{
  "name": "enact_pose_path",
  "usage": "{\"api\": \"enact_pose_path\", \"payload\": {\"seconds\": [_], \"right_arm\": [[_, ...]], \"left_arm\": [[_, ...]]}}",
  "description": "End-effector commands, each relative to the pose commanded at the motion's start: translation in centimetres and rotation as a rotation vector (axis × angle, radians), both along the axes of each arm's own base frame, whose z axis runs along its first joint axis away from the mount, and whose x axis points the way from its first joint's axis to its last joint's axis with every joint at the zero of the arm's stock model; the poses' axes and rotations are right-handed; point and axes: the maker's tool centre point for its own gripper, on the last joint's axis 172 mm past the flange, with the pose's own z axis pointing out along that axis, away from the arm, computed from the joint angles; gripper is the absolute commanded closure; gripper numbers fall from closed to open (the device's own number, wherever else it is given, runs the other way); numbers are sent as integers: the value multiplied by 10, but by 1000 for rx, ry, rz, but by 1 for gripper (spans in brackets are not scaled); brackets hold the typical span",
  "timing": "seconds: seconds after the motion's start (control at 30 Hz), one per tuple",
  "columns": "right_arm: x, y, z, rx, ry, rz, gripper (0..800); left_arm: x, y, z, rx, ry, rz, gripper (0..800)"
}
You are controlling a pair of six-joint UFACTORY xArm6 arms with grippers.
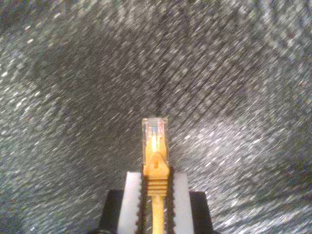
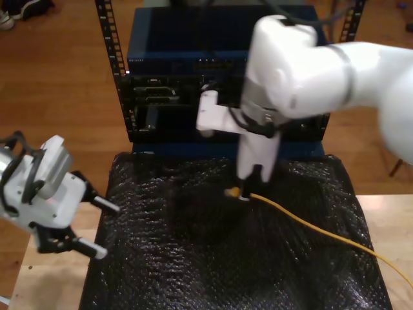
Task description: Grab the cable and plug it in
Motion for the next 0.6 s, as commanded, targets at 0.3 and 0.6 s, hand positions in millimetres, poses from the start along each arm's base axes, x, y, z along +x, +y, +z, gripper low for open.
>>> {"api": "enact_pose_path", "payload": {"seconds": [0.3, 0.6], "right_arm": [[-15, -6, 32, 102, -7, 2, 796], [-25, 10, 47, 185, -5, -5, 796]], "left_arm": [[10, -66, 26, -122, 18, -16, 0], [11, -109, 38, -190, 2, -56, 1]]}}
